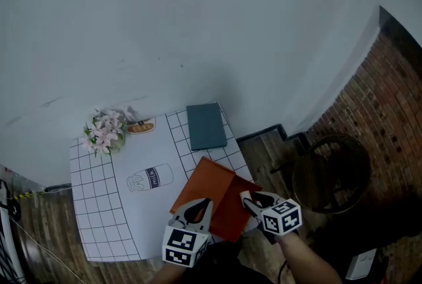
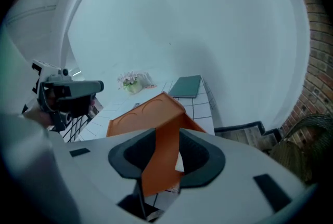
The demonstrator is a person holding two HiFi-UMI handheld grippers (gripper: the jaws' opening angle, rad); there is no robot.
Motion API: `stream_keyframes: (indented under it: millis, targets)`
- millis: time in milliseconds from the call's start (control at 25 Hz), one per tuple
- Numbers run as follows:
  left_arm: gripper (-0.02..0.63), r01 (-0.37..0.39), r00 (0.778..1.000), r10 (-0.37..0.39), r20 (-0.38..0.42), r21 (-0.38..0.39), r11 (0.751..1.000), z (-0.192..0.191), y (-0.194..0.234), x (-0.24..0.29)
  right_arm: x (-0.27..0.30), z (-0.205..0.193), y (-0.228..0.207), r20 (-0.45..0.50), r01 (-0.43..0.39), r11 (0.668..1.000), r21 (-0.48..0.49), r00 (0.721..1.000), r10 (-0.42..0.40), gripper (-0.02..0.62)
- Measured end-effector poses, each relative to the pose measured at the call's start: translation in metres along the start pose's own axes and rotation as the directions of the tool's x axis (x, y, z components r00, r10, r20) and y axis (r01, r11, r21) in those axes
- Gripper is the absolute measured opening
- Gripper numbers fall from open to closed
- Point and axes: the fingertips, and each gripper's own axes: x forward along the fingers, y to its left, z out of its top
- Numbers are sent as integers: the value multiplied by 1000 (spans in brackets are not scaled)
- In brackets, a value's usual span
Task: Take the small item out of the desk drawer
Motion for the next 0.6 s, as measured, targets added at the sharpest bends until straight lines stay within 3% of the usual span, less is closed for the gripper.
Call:
stream_keyframes:
  millis: [240,600]
  targets:
    - [12,6,1000,-6,13,-24,1000,-1,27,7,29,-19,-13,-140,78,993,-88,986,-90,181]
    - [12,24,999,-23,23,-21,999,10,56,-2,55,-50,-33,-326,184,973,-142,919,-221,189]
